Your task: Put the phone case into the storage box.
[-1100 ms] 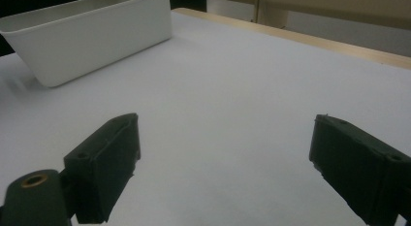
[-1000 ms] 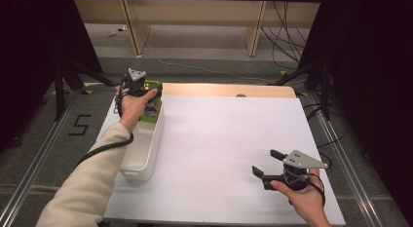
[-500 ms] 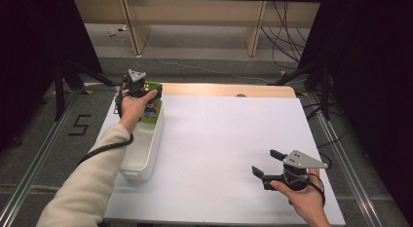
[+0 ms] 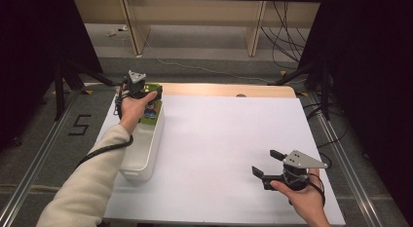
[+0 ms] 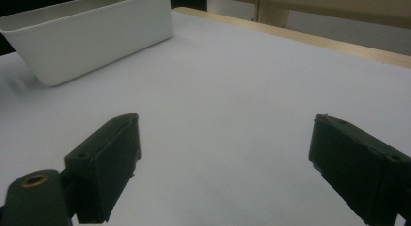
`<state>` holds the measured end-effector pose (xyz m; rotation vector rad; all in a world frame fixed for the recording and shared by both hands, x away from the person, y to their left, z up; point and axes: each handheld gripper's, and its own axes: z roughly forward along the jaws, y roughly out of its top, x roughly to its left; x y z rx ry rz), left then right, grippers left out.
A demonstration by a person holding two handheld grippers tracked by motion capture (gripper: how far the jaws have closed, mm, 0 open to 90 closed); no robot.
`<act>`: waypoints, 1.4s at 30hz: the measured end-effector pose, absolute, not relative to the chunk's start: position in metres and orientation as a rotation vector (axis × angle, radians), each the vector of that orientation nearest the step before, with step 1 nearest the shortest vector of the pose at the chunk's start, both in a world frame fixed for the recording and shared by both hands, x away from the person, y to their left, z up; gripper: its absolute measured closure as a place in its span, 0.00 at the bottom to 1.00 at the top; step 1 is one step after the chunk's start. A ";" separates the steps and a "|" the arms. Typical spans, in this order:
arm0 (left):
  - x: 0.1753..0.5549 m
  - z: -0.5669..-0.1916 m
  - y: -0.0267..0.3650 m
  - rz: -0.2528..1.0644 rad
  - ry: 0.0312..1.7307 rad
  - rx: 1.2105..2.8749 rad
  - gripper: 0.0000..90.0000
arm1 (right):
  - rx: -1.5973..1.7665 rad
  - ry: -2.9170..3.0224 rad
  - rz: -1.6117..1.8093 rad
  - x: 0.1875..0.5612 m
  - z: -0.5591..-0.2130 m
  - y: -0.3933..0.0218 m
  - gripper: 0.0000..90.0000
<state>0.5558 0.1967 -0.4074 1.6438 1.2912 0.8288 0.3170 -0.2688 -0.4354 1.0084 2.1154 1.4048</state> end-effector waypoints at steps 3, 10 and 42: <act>0.555 -0.409 0.197 0.827 1.293 1.650 0.18 | 1.010 2.118 1.400 0.317 -0.435 -0.269 0.14; 0.553 -0.412 0.196 0.824 1.291 1.664 0.18 | 1.009 2.115 1.405 0.317 -0.435 -0.269 0.14; 0.547 -0.422 0.195 0.803 1.293 1.696 0.18 | 1.010 2.119 1.400 0.317 -0.435 -0.269 0.14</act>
